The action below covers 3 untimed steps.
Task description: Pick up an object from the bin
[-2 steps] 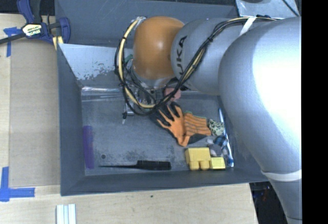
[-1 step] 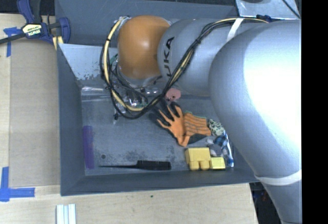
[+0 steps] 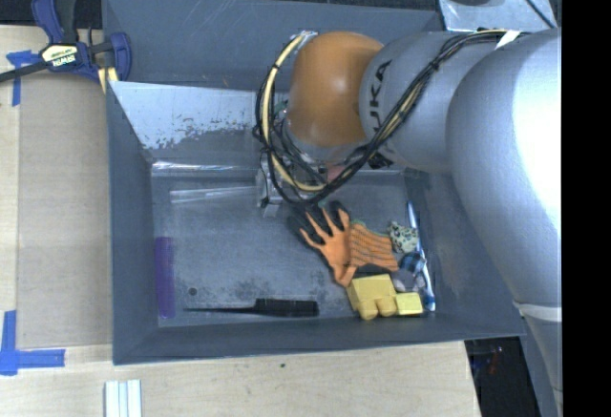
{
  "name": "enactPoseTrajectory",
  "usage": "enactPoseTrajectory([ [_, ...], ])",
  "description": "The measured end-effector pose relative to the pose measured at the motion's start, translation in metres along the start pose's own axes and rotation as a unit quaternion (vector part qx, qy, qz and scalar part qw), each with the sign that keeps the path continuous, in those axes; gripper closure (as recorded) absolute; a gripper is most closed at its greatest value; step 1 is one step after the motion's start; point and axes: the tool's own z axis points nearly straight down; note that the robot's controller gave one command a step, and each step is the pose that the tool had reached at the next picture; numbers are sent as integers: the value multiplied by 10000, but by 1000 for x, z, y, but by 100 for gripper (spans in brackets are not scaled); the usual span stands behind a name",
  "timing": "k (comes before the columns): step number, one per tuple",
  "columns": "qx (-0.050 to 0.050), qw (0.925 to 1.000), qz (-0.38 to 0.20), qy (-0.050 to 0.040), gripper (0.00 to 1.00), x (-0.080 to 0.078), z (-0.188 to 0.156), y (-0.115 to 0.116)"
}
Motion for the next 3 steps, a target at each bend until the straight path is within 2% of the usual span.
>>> enactPoseTrajectory([
  [1,-2,10000,1,0,100,0,0,0],
  [3,-6,10000,4,-5,100,-1,-35,0],
])
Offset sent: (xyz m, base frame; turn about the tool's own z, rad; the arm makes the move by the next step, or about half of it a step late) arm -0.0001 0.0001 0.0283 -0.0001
